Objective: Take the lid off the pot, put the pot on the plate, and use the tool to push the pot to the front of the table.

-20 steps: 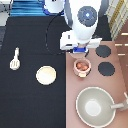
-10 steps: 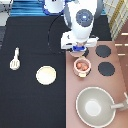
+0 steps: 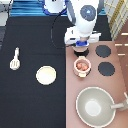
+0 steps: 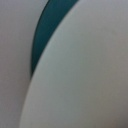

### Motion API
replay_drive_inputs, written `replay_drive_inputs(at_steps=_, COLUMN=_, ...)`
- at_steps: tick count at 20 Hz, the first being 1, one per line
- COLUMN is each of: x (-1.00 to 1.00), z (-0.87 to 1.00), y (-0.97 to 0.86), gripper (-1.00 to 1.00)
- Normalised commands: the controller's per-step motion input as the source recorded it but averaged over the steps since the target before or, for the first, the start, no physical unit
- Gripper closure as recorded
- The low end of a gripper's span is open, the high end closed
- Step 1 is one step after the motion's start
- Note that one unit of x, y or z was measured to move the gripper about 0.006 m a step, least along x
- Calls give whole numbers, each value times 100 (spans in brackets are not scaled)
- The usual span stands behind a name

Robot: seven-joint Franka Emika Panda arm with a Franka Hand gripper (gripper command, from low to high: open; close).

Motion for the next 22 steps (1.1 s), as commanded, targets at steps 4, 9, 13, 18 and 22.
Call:
replay_drive_inputs(at_steps=4, x=16, z=-11, y=-13, gripper=100)
replay_drive_inputs(at_steps=9, x=30, z=-3, y=-12, gripper=-100)
replay_drive_inputs(at_steps=13, x=-38, z=19, y=16, gripper=-100)
replay_drive_inputs(at_steps=18, x=-26, z=68, y=25, gripper=-100)
replay_drive_inputs(at_steps=22, x=18, z=100, y=10, gripper=-100)
